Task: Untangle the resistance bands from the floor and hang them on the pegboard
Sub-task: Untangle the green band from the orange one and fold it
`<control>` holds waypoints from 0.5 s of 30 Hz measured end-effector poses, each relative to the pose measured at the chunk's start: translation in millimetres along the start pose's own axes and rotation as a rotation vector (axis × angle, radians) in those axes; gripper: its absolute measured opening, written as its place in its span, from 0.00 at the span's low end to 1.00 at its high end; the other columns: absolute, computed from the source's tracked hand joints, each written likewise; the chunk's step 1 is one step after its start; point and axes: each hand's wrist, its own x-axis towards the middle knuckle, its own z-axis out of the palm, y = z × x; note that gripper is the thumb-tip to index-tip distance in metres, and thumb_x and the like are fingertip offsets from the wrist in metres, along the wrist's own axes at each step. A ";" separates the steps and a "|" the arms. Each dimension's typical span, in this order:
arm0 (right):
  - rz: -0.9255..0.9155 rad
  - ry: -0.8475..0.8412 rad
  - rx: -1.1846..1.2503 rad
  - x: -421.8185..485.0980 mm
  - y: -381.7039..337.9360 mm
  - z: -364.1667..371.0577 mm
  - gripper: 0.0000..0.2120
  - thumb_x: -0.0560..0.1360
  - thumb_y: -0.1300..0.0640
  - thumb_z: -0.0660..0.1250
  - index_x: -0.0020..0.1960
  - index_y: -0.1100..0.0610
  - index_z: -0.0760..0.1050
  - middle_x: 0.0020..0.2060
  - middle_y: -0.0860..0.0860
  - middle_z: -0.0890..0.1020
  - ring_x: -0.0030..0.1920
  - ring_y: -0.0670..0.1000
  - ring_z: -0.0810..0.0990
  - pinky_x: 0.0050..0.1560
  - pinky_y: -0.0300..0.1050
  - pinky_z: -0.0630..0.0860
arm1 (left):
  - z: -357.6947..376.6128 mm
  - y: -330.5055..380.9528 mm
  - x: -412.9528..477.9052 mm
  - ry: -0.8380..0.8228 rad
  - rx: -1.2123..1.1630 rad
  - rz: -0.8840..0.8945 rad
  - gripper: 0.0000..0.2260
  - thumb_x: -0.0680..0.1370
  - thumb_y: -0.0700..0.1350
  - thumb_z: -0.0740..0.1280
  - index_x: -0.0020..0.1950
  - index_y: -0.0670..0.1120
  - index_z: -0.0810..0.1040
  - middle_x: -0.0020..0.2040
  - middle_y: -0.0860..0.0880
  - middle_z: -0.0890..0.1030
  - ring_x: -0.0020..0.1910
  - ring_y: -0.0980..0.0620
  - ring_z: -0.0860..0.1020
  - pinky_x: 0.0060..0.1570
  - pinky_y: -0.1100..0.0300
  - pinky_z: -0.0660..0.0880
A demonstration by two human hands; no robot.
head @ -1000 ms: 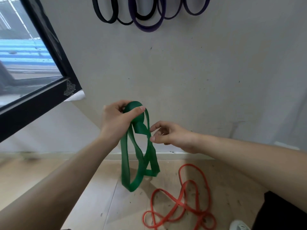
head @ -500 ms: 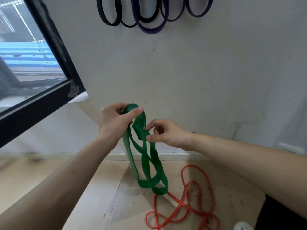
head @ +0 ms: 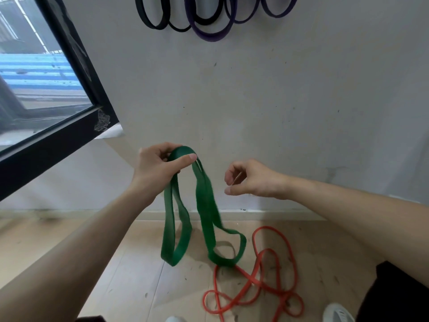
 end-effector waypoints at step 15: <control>-0.068 -0.121 0.194 5.4 -28.2 0.8 0.15 0.74 0.60 0.76 0.60 0.61 0.80 0.56 0.55 0.84 0.60 0.53 0.82 0.65 0.50 0.76 | 12.1 21.9 -6.6 -0.221 -0.214 0.099 0.12 0.70 0.44 0.78 0.52 0.45 0.85 0.41 0.52 0.85 0.40 0.57 0.81 0.42 0.62 0.78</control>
